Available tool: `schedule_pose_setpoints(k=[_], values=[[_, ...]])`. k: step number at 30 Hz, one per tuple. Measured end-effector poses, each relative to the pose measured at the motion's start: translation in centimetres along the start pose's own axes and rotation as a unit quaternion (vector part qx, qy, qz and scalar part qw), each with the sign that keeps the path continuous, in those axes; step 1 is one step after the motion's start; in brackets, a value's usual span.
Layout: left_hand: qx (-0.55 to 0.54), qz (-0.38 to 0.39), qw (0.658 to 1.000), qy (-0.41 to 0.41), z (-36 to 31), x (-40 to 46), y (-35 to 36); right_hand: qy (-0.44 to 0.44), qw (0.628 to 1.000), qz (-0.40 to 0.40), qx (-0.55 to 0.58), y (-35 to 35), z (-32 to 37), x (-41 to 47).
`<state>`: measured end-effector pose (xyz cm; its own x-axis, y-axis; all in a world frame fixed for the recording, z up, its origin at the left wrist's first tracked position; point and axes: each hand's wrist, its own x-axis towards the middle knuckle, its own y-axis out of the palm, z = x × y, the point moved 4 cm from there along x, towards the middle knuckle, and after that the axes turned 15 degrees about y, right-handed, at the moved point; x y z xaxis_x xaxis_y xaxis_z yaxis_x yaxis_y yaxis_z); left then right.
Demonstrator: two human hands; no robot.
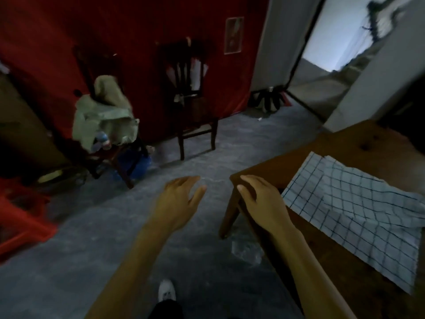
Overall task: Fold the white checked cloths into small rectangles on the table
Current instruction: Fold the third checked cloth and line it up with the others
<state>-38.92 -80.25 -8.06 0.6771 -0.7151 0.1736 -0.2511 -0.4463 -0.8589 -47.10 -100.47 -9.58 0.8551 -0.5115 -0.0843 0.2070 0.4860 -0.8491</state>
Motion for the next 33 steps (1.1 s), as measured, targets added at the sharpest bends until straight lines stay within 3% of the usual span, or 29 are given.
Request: schedule_pose_setpoints(k=[7,14,18,25,33], values=[[-0.031,0.046,0.987,0.15,3.9,13.8,-2.6,0.102,0.991,-0.091,0.018,-2.5,4.0,7.3],[-0.062,0.144,0.951,0.268,4.8,26.5,2.0,0.221,0.964,-0.143,0.031,-1.6,0.8,15.7],[-0.06,0.182,0.92,0.341,3.5,34.6,5.2,0.293,0.928,-0.213,0.089,-2.0,-3.0,20.8],[-0.047,0.266,0.85,0.453,-0.3,46.1,8.6,0.402,0.871,-0.249,0.134,-3.3,-6.4,27.4],[-0.069,0.329,0.756,0.562,-4.8,54.4,14.3,0.543,0.751,-0.342,0.154,-5.4,-8.4,28.9]])
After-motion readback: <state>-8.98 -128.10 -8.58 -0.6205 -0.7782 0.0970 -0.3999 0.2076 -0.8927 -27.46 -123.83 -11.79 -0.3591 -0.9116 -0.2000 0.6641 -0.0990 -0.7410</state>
